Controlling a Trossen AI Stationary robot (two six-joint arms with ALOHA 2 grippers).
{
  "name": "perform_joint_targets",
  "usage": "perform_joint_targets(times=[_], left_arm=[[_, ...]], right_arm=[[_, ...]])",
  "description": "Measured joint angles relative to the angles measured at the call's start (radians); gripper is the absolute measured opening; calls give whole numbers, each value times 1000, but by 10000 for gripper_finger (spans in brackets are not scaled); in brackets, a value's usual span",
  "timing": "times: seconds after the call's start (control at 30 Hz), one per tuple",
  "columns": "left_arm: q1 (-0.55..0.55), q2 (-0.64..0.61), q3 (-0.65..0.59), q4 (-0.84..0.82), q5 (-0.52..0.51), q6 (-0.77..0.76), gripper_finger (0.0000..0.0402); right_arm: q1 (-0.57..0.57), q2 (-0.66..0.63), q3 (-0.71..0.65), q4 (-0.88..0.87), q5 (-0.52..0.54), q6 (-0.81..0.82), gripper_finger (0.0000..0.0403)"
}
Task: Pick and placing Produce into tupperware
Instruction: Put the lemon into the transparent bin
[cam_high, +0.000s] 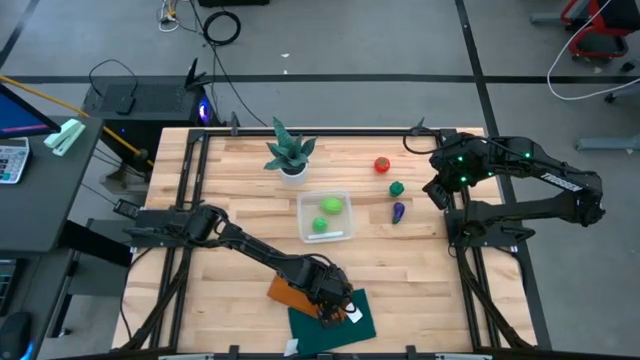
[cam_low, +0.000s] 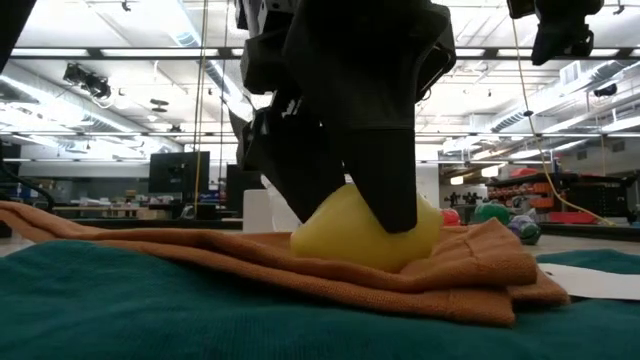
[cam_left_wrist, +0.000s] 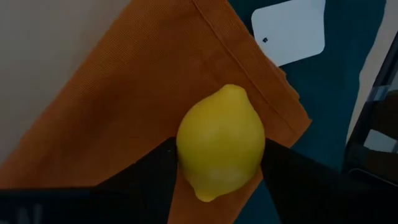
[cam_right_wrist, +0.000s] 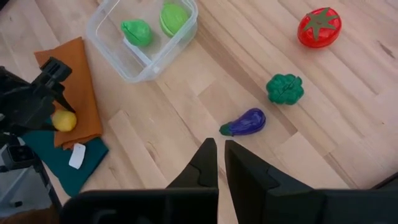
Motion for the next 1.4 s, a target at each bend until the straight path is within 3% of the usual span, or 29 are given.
perform_joint_targets(times=[0.73,1.4], left_arm=[[35,-24,42,-66,2,20,215],[141,-28,291,-258,-43,172,212]], right_arm=[[0,0,0,0,0,-10,0],[0,0,0,0,0,-11,0]])
